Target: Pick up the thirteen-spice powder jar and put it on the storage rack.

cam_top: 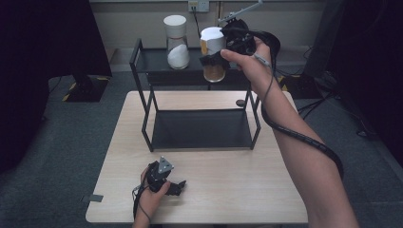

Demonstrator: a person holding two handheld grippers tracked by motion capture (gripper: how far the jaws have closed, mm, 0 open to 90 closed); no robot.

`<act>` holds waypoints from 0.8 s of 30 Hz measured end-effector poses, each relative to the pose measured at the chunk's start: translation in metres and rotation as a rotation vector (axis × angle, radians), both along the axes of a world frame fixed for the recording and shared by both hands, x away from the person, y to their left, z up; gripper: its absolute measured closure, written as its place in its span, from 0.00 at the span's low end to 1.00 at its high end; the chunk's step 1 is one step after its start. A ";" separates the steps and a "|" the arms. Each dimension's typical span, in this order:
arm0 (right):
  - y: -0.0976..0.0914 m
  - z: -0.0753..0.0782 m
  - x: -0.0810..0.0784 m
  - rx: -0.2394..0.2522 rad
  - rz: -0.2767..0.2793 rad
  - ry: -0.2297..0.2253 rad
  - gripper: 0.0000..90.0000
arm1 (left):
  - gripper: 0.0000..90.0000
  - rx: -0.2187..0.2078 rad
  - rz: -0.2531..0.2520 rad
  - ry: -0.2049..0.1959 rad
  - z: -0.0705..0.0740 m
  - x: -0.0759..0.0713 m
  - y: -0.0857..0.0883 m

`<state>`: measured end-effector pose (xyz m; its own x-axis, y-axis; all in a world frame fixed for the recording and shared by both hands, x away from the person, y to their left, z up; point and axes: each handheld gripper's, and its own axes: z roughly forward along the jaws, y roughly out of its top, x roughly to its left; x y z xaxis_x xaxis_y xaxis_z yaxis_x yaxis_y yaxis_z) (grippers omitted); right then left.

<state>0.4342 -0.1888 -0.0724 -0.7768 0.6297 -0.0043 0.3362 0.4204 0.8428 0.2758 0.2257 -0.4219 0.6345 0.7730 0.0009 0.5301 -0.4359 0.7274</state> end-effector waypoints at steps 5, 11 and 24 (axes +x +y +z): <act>0.005 0.007 0.009 0.004 -0.015 -0.003 0.33 | 0.00 0.000 0.000 0.000 0.000 0.000 0.000; 0.013 0.010 0.023 0.005 -0.041 -0.007 0.33 | 0.00 0.000 0.000 0.000 0.000 0.000 0.000; 0.019 -0.001 0.048 0.027 -0.107 -0.004 0.33 | 0.00 -0.001 0.000 -0.001 0.000 0.000 0.000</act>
